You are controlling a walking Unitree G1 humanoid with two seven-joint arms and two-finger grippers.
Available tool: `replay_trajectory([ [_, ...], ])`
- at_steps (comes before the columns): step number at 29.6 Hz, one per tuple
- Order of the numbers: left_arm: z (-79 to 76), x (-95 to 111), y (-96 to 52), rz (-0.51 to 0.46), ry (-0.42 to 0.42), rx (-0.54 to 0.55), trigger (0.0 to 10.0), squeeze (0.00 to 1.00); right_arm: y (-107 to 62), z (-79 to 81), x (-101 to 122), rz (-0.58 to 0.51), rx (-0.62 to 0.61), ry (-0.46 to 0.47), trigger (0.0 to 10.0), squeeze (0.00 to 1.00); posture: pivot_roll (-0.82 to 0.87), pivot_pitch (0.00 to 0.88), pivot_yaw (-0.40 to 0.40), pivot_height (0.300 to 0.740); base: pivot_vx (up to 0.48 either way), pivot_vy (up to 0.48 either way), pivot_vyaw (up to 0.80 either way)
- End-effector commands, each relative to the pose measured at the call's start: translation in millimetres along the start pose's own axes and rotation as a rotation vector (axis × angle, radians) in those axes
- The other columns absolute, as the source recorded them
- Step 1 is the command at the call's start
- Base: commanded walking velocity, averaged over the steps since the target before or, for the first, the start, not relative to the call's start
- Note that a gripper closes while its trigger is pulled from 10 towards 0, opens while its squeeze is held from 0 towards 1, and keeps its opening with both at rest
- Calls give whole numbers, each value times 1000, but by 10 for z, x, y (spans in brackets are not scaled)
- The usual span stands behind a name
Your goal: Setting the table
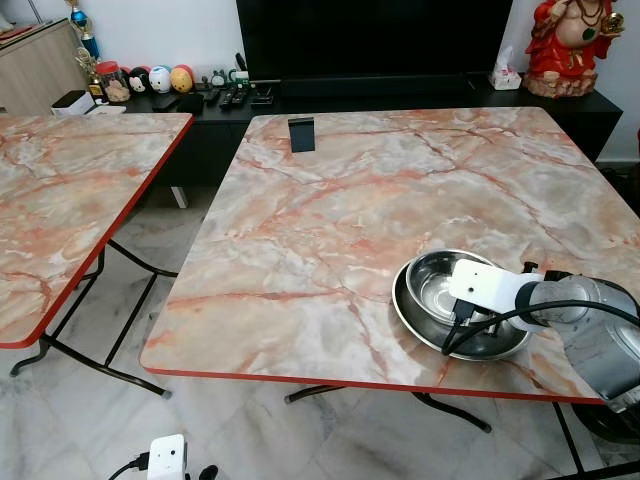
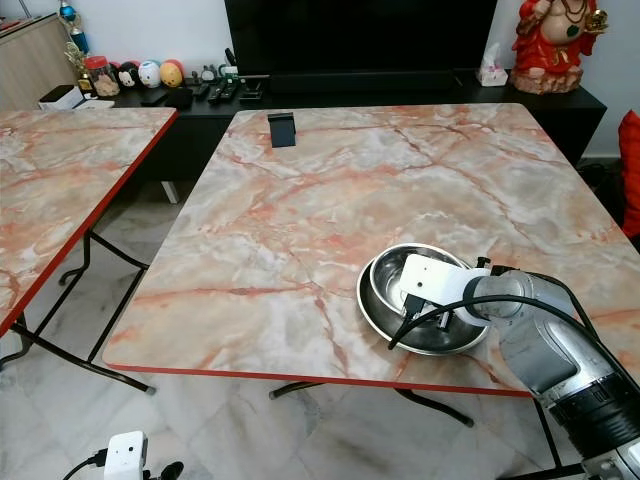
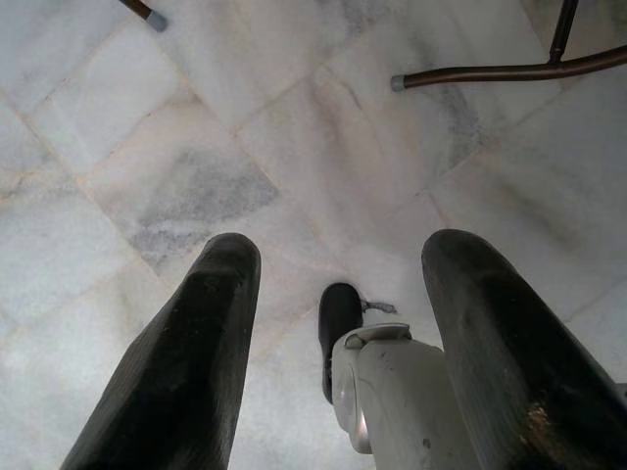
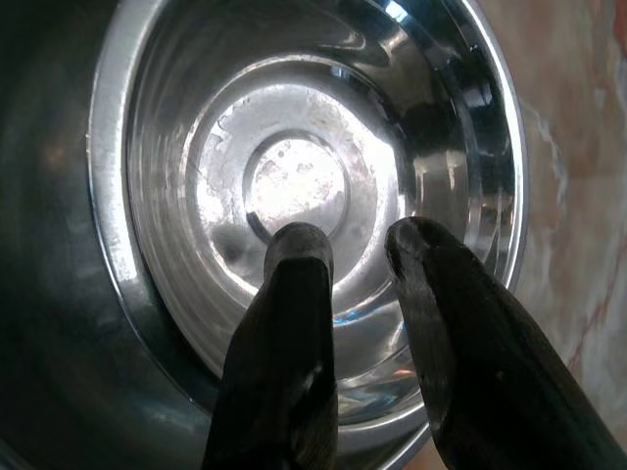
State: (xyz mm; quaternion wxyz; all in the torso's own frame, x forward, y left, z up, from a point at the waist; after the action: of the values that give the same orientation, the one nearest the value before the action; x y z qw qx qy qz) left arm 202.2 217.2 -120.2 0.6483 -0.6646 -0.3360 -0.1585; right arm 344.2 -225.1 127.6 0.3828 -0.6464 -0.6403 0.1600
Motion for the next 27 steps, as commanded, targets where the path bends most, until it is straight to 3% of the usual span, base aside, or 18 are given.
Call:
replay_trajectory([
  [1, 32, -48, -13, 16, -5, 10, 10000, 0, -13, -15, 29, -11, -7, -6, 10000, 0, -129, 0, 67, 740, 0, 0, 0],
  [27, 32, -48, -13, 17, -3, 10, 10000, 0, -45, 149, 90, -48, 84, -31, 10000, 0, -130, 0, 68, 740, 0, 0, 0],
])
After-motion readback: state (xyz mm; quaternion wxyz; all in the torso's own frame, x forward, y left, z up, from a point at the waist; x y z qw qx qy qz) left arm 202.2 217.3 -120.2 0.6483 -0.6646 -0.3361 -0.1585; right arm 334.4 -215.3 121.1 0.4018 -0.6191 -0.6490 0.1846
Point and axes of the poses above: a point about 5 cm out from each wrist's last joint towards the gripper, its own y axis pointing out of the wrist towards the gripper, its own x axis along the axis of the wrist's last joint, z = x × y, the point moved 5 cm from there along y, pointing out of the wrist towards the gripper, and after that the axes turned 4 degrees about -y, right-handed, at the moved point
